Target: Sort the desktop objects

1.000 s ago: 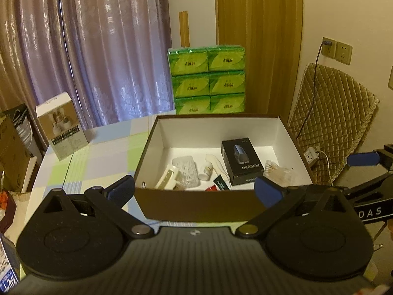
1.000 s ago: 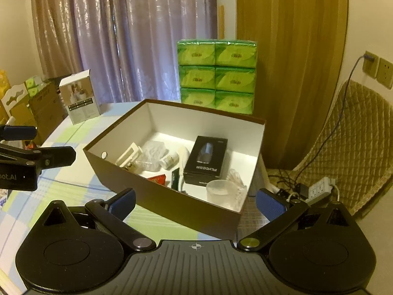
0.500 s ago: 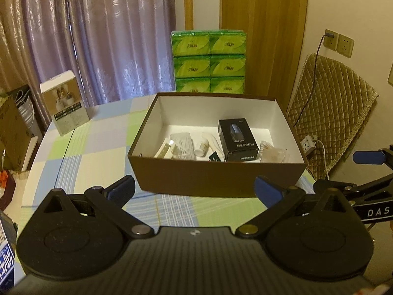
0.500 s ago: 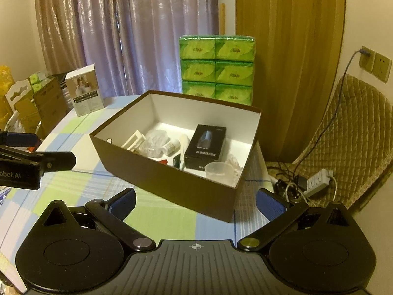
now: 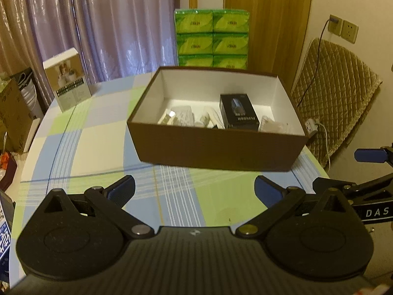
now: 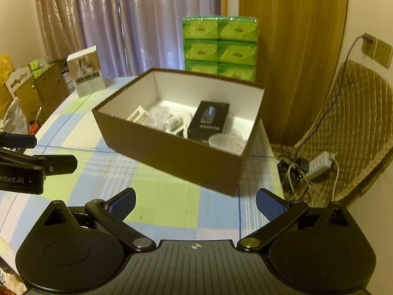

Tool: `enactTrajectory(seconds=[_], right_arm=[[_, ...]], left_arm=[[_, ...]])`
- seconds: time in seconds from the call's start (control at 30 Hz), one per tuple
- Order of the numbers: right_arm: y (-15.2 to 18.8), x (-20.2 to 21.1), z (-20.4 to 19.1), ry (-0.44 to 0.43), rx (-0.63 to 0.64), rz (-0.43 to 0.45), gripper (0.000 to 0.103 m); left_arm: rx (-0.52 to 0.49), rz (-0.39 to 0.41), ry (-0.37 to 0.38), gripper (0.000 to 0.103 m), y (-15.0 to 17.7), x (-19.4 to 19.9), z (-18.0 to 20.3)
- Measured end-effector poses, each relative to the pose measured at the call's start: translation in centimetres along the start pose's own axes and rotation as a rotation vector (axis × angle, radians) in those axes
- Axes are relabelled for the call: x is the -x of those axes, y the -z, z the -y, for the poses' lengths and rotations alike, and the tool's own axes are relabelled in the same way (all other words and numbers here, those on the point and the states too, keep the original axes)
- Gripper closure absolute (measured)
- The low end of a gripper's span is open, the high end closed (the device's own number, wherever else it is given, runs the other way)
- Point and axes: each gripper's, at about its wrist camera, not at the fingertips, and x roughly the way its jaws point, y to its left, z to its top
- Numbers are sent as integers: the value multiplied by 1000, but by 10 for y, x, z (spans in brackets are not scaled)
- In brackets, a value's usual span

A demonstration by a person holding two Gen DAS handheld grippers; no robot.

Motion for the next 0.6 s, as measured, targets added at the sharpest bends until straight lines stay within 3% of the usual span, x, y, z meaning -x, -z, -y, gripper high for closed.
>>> enactTrajectory(seconds=[0.6], right_arm=[[15,-21,-1,5,-27,-102,2]], left_arm=[[9,-95,-20,1,16,-22,-1]])
